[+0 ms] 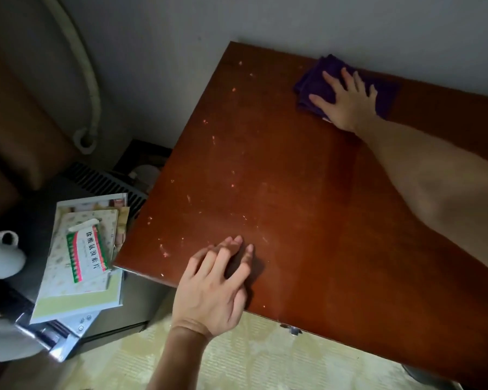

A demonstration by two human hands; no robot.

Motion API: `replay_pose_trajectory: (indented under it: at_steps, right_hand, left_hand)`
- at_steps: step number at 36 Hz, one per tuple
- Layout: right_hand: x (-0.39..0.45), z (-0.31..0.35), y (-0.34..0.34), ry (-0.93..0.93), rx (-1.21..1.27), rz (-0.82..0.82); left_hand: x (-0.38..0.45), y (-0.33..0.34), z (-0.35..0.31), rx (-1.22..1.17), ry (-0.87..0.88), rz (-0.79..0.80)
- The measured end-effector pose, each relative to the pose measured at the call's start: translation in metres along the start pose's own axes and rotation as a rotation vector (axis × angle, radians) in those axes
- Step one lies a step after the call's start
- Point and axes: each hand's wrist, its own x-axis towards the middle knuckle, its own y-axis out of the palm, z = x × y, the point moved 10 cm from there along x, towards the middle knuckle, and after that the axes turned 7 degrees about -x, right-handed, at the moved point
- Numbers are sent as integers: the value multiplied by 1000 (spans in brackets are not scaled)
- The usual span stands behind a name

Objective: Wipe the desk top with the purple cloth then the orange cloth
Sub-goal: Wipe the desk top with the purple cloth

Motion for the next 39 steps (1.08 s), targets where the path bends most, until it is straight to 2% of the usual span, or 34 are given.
replay_pose_trajectory:
  at_steps: [5, 9, 17, 22, 24, 30, 35, 39]
  right_hand:
    - [-7, -1, 7, -28, -45, 8]
    - [-53, 10, 13, -62, -65, 6]
    - [-273, 70, 38, -178, -77, -64]
    - [-376, 108, 48, -139, -73, -118]
    - [-392, 124, 51, -95, -86, -114]
    - [-372, 144, 52, 2, -82, -114]
    - [-310, 153, 45, -2, -58, -132]
    - [-236, 152, 40, -15, -50, -78]
  left_hand:
    - [-1, -1, 0, 4, 4, -21]
    - [-1, 1, 1, -3, -3, -5]
    - [-4, -6, 0, -89, -54, 0]
    - [-11, -37, 5, -282, -46, -159]
    - [-13, -53, 25, -261, -80, -217]
    - [14, -74, 95, -96, -160, -222]
    - [27, -66, 125, -142, -232, -197]
    - [26, -62, 128, -163, -247, -202]
